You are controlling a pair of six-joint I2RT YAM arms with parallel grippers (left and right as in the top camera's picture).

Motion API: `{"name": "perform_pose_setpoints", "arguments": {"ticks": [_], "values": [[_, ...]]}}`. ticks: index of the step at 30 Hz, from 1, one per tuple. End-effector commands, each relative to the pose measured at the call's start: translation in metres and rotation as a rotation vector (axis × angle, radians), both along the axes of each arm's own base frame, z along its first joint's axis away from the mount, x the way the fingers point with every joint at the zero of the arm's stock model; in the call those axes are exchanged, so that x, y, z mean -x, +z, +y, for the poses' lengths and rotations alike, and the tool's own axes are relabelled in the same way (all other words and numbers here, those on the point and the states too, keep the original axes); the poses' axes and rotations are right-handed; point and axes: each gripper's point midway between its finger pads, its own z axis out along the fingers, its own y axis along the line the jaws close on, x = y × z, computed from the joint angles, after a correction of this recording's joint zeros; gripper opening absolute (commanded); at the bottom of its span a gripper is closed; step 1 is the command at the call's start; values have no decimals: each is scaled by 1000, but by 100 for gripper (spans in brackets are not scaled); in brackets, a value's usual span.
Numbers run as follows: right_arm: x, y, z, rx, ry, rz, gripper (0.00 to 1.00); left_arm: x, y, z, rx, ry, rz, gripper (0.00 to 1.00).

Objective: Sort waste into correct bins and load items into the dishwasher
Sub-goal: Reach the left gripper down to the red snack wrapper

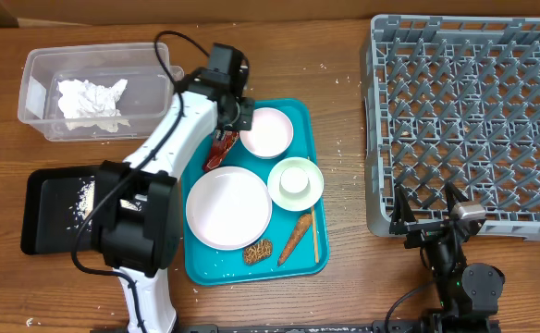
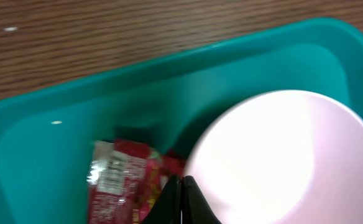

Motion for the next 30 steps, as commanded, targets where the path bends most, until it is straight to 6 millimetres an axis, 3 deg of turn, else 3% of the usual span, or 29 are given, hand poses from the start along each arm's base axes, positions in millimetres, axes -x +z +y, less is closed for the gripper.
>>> {"name": "perform_pose_setpoints", "arguments": {"ticks": [1,7,10,16,24,30], "values": [[0,-2,-1,0,-5,-1,100,5,-1,-15,10,-48,3,4],[0,-2,-1,0,-5,-1,100,6,-1,-15,-6,-48,-1,4],[0,-2,-1,0,-5,-1,100,-6,2,13,-133,49,-55,4],[0,-2,-1,0,-5,-1,100,-21,7,24,-119,84,-103,4],[0,-2,-1,0,-5,-1,100,-5,-16,13,-63,41,4,4],[0,-2,-1,0,-5,-1,100,-2,-15,-3,7,-26,13,4]]}}
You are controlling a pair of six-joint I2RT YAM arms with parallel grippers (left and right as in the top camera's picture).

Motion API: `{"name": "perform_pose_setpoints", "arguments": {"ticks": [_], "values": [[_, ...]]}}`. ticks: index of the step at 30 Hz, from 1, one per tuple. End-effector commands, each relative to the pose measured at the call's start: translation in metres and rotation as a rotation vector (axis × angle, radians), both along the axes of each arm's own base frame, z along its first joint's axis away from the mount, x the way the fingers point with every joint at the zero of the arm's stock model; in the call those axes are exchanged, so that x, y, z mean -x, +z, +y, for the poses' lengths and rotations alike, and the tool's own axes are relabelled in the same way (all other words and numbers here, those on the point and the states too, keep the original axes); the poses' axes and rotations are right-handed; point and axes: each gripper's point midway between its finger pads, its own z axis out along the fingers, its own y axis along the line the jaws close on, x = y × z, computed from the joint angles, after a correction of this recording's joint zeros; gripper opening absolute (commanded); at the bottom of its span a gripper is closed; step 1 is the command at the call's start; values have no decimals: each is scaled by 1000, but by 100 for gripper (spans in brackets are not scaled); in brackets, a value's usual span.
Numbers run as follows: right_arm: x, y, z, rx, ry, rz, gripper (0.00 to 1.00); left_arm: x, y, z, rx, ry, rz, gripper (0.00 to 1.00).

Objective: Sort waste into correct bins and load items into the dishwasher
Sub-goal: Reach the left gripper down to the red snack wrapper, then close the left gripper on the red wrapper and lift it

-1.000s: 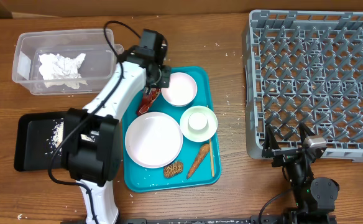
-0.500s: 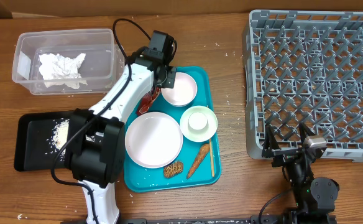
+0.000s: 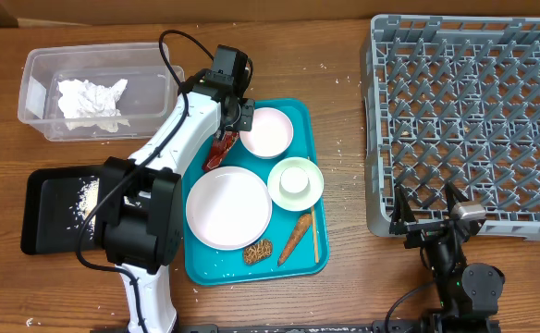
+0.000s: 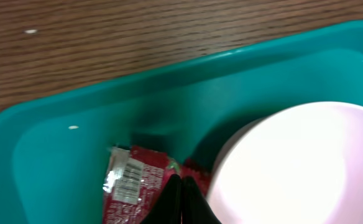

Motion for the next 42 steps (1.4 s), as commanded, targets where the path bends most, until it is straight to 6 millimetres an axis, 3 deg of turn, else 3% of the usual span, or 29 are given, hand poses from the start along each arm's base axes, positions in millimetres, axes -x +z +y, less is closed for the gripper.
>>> {"name": "perform_pose_setpoints", "arguments": {"ticks": [1,10,18,24,30,36,42], "values": [[0,-3,-1,0,-5,0,100,5,-6,-15,66,-56,29,4],[0,-3,-1,0,-5,0,100,11,-5,-28,122,-117,51,4],[0,-3,-1,0,-5,0,100,15,-7,-27,115,-116,70,4],[0,-3,-1,0,-5,0,100,20,-9,-17,59,-145,84,4],[0,-3,-1,0,-5,0,100,23,-13,5,-58,-109,97,14],[0,-3,-1,0,-5,0,100,22,-10,4,-58,-113,90,4],[0,-3,-1,0,-5,0,100,20,7,-8,4,-144,53,4]]}}
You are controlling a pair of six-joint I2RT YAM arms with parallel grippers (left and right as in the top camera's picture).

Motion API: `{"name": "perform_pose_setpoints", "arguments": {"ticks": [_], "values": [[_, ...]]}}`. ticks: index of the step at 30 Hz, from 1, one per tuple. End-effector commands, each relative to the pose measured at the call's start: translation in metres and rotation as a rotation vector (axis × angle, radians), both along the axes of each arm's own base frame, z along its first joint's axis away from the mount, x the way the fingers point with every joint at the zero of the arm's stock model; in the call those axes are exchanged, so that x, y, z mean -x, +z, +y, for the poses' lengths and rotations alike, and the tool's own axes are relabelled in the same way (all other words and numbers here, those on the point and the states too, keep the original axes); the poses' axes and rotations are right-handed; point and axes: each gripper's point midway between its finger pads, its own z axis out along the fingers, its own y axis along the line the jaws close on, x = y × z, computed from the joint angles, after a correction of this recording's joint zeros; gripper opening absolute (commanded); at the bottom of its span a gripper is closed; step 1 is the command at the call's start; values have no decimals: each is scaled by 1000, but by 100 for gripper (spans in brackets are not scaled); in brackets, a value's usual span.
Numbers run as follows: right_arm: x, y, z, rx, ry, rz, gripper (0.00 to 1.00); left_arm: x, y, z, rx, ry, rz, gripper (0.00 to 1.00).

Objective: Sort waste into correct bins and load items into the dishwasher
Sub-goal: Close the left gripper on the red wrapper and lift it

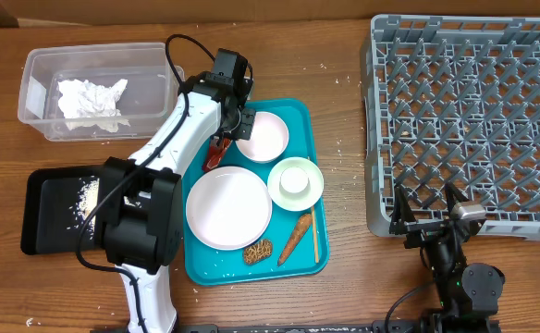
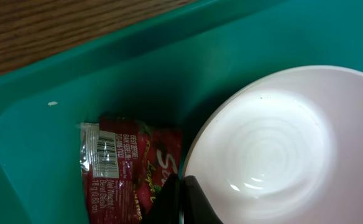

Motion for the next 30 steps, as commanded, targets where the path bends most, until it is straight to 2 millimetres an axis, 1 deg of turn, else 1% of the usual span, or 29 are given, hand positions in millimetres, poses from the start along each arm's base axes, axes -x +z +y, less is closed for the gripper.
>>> {"name": "perform_pose_setpoints", "arguments": {"ticks": [1,5,7,10,11,14,17,20,23,25,26,28,30], "values": [[0,-3,-1,1,-4,0,100,-2,16,-6,25,-40,-36,4],[0,-3,-1,1,-4,0,100,6,17,-19,94,-76,-4,4],[0,-3,-1,1,-4,0,100,10,18,-31,143,-107,10,4],[0,-3,-1,1,-4,0,100,14,19,-41,163,-143,12,4],[0,-3,-1,1,-4,0,100,13,19,-41,150,-142,8,4],[0,-3,-1,1,-4,0,100,8,18,-31,105,-93,-9,10],[0,-3,-1,1,-4,0,100,2,22,-22,81,-62,-25,17],[0,-3,-1,1,-4,0,100,-6,35,-14,74,-43,-42,34],[0,-3,-1,1,-4,0,100,-14,47,-5,40,-20,-66,37],[0,-3,-1,1,-4,0,100,-18,54,0,19,-9,-82,45],[0,-3,-1,1,-4,0,100,-19,56,2,11,-5,-86,47],[0,-3,-1,1,-4,0,100,-19,56,5,-10,-13,-87,53],[0,-3,-1,1,-4,0,100,-14,52,10,-38,-24,-65,57]]}}
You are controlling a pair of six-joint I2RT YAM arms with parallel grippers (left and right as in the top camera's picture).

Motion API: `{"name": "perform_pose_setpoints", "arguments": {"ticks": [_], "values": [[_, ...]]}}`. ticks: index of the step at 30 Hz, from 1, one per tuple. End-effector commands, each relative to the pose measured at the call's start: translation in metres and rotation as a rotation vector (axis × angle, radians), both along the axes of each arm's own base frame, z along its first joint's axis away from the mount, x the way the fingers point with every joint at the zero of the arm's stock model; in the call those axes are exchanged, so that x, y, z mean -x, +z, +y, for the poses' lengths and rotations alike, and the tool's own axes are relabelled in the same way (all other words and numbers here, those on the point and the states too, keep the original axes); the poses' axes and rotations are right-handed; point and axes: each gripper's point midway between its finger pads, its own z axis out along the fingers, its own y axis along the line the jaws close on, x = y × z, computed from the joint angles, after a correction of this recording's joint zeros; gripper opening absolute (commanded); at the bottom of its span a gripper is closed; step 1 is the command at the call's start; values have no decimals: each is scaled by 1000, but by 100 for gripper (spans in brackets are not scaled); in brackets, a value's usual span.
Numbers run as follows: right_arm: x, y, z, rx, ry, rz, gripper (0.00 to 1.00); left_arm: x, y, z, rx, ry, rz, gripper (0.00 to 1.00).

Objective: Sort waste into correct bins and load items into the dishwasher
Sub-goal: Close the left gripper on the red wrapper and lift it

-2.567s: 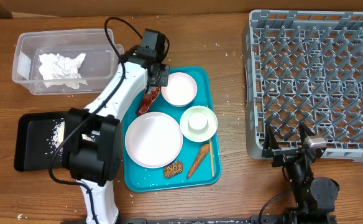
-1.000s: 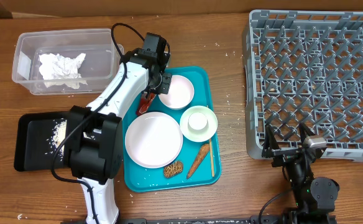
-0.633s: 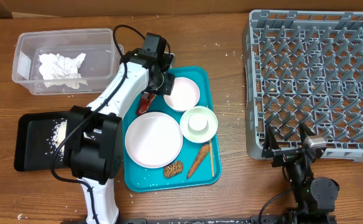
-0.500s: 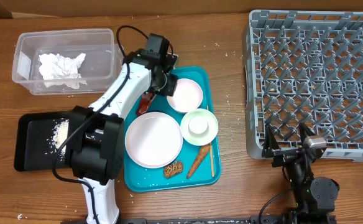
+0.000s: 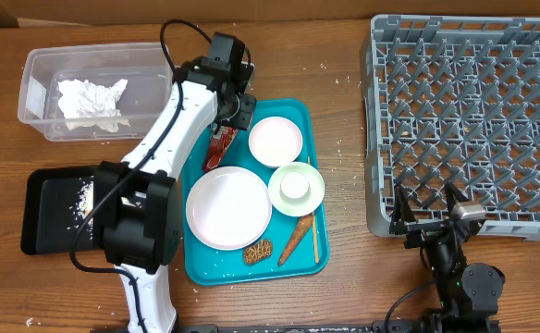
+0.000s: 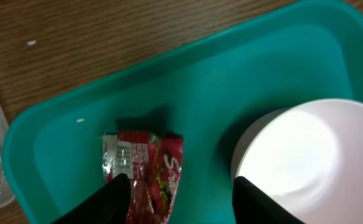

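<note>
A red snack wrapper point(image 6: 145, 177) point(image 5: 219, 146) lies in the far left corner of the teal tray point(image 6: 57, 134) point(image 5: 312, 116). My left gripper point(image 6: 181, 200) point(image 5: 232, 118) hovers open over it, with one finger point(image 6: 114, 194) at the wrapper's left edge and the other toward the small white bowl point(image 6: 299, 155) point(image 5: 276, 141). The tray also carries a large white plate point(image 5: 228, 208), a pale green bowl with a cup in it point(image 5: 296, 187), a carrot piece point(image 5: 295, 238), a cookie point(image 5: 258, 251) and a thin stick point(image 5: 314, 236). My right gripper point(image 5: 425, 215) rests open by the rack's near edge.
A clear bin point(image 5: 39, 65) holding crumpled paper point(image 5: 92, 100) stands at the far left. A black tray point(image 5: 53, 231) with white crumbs sits below it. The grey dish rack point(image 5: 473, 111) fills the right side. Crumbs dot the wooden table.
My left gripper was shut with its tips between wrapper and bowl; now it is open and higher, straddling the wrapper. The small bowl sits a little further right.
At first my left gripper was shut and low between the wrapper and the small bowl's rim, and stayed there through the following moments. The bowl now sits further right, leaving a teal gap beside the wrapper, and the gripper is open above it. The right arm stayed still.
</note>
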Motion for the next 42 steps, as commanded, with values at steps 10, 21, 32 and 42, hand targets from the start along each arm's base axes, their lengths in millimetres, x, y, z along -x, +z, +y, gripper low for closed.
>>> {"name": "perform_pose_setpoints", "arguments": {"ticks": [10,21,32,42], "values": [[0,-2,-1,0,-5,-1,100,28,-7,24,-102,-30,82,59],[0,-2,-1,0,-5,-1,100,34,-49,36,-164,-48,64,59],[0,-2,-1,0,-5,-1,100,21,-45,40,-190,-35,7,5],[0,-2,-1,0,-5,-1,100,-10,21,35,-128,90,-114,4]]}}
